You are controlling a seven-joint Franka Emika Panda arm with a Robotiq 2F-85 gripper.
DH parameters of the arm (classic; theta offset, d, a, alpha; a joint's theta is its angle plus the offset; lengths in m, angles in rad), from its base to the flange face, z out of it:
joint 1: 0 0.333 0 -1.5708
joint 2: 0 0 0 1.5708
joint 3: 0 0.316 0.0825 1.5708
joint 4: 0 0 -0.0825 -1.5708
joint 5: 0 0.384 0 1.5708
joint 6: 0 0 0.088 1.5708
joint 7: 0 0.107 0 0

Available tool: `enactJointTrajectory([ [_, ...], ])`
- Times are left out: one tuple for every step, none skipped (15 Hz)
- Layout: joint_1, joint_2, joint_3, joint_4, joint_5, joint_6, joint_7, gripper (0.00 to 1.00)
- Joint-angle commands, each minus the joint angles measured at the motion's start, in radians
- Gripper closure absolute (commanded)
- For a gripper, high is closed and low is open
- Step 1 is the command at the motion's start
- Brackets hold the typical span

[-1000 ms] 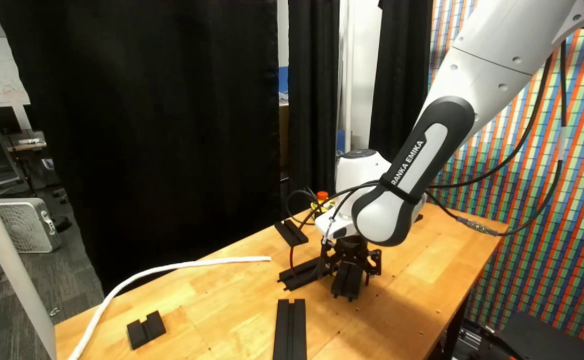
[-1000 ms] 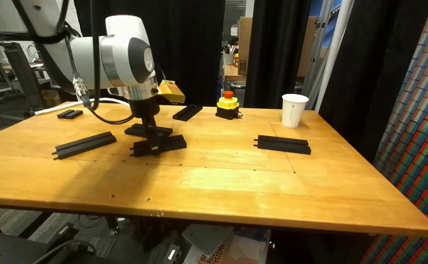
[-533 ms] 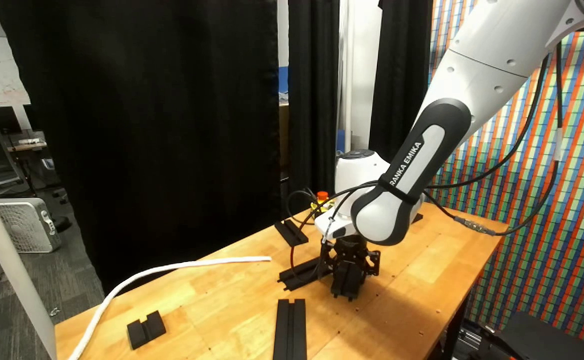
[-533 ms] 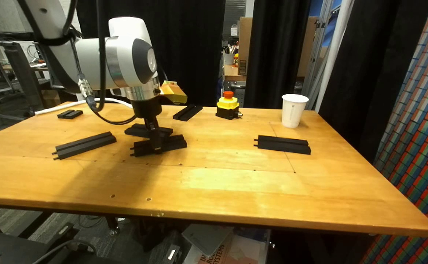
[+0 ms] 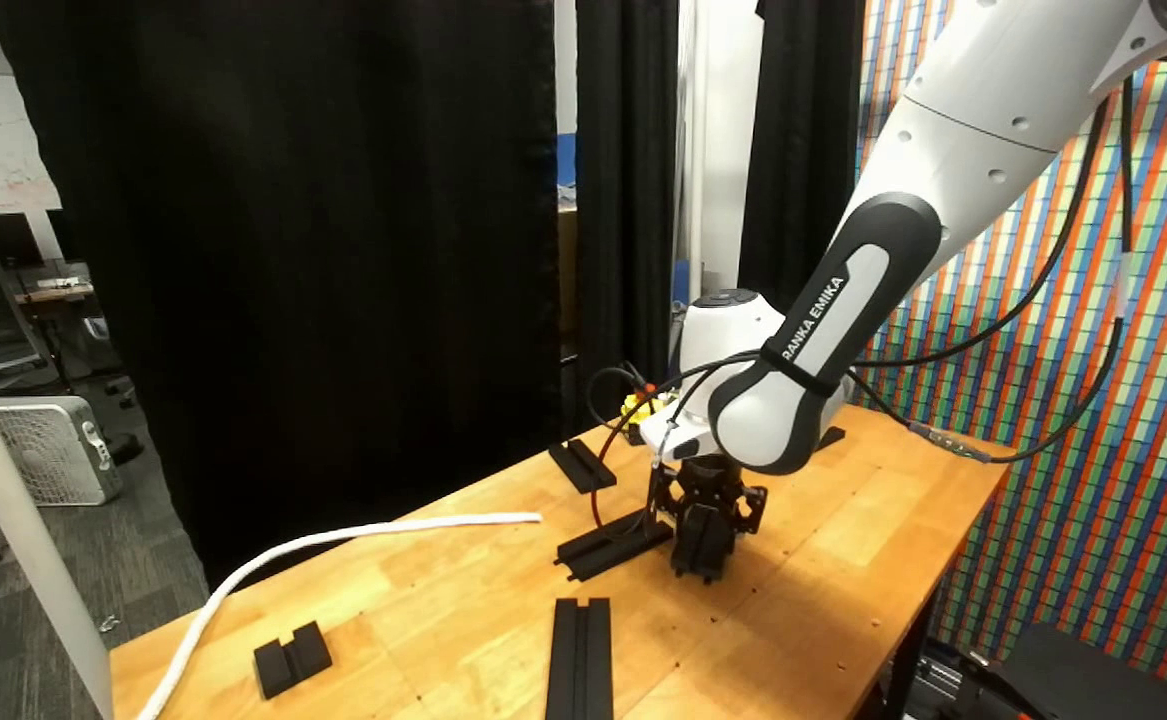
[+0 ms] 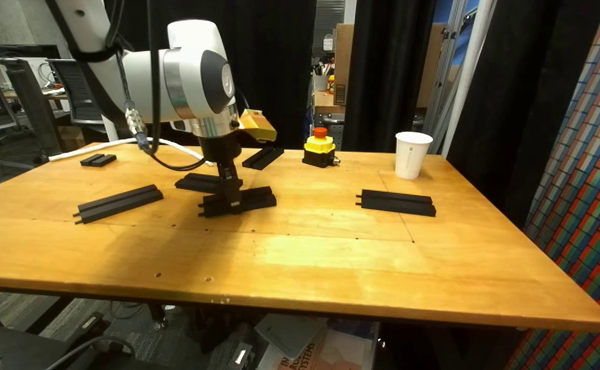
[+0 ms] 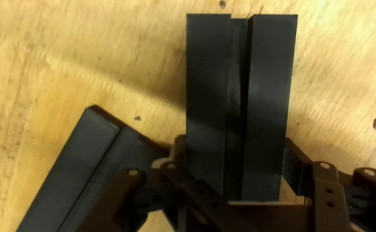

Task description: Connect the four black pieces together

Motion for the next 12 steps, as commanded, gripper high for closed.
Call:
enactJointTrajectory([
  [-0.040,-0.012,-0.025,0.038,-0.014,-0.032,0.011,0.54],
  [-0.057,-0.015,-0.030,0.054,0.002,-0.048,0.004,0.54],
  [-0.072,-0.017,-0.033,0.066,0.014,-0.061,-0.005,0.54],
  [-0.082,-0.015,-0.040,0.086,0.020,-0.082,0.002,0.54],
  [-0.092,-0.011,-0.045,0.107,0.024,-0.105,0.002,0.54],
  [-0.101,-0.006,-0.049,0.127,0.028,-0.119,0.004,0.54],
  [-0.108,0.004,-0.051,0.151,0.034,-0.141,0.005,0.54],
  [-0.112,0.010,-0.054,0.174,0.040,-0.170,0.009,0.54],
  [-0.118,0.018,-0.054,0.196,0.052,-0.186,0.013,0.54],
  [-0.123,0.031,-0.053,0.223,0.069,-0.214,0.016,0.54],
  [-0.126,0.038,-0.053,0.242,0.084,-0.237,0.022,0.54],
  [-0.130,0.045,-0.052,0.260,0.104,-0.253,0.026,0.54],
])
